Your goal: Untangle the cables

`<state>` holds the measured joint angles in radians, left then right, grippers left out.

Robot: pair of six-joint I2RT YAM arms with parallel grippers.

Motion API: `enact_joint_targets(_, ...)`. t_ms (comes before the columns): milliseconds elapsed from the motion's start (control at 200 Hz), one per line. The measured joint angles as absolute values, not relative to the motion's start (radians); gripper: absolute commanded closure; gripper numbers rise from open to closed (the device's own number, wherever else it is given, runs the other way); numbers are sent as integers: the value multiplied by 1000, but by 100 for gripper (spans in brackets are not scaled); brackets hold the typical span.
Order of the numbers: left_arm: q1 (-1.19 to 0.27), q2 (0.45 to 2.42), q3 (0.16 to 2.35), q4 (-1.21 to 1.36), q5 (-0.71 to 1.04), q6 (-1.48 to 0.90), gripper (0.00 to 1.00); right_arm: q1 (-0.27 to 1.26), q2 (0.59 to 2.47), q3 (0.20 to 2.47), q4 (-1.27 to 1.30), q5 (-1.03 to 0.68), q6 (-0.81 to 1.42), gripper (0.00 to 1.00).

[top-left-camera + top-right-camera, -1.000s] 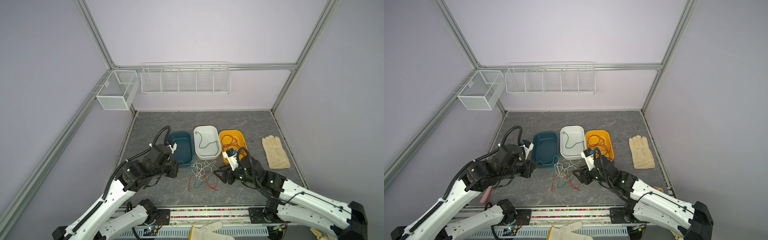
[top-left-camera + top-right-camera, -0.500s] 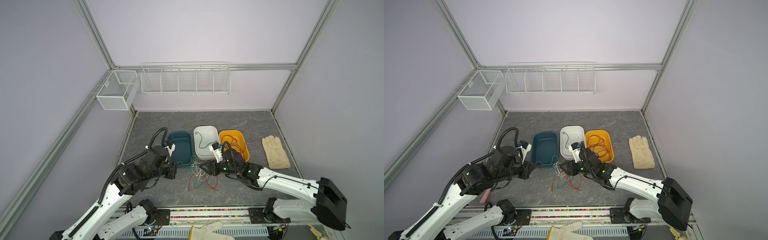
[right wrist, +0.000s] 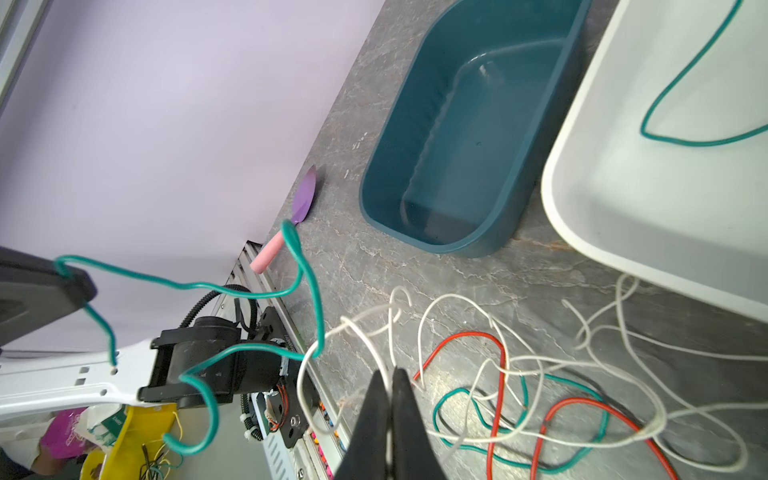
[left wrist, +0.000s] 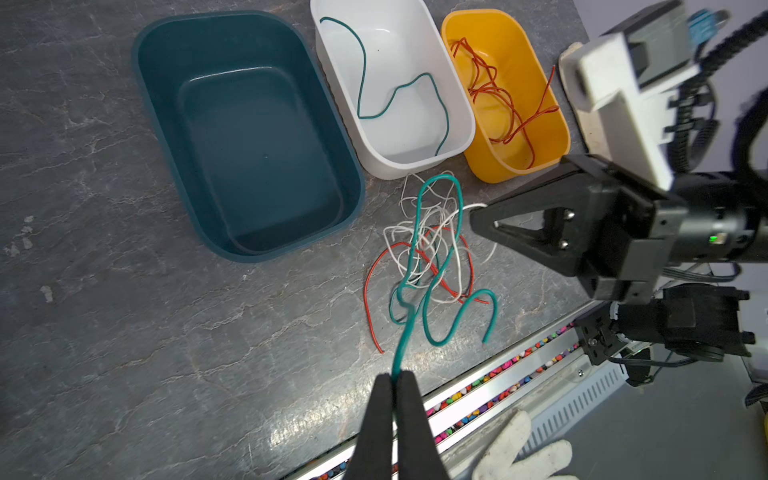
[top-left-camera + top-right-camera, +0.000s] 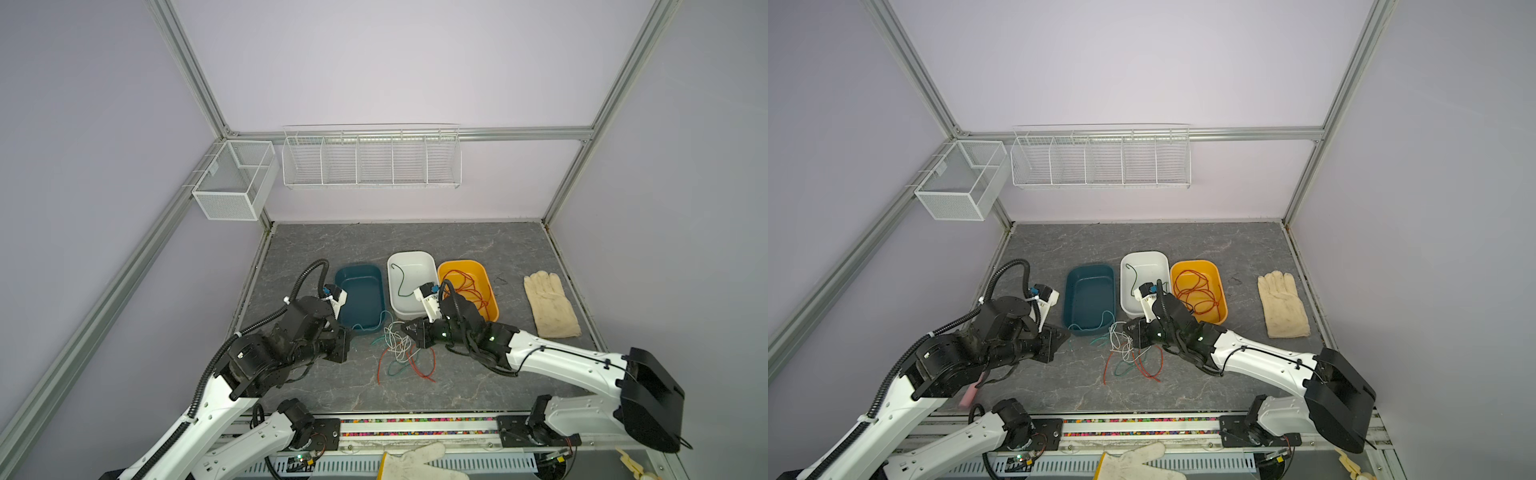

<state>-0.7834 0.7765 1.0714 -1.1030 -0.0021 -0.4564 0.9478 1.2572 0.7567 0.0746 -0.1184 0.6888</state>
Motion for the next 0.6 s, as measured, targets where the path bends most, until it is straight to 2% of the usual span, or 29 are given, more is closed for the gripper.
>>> enact_joint_targets(120, -783, 774, 1066, -1118, -29, -450, 100, 893, 1141, 758, -23, -59, 649, 94)
enact_joint_targets(315, -783, 748, 1062, -1142, -64, -448, 100, 713, 909, 758, -206, 22, 604, 94)
enact_joint_targets(600, -783, 751, 1062, -1168, -104, -448, 100, 544, 680, 804, -451, 34, 551, 94)
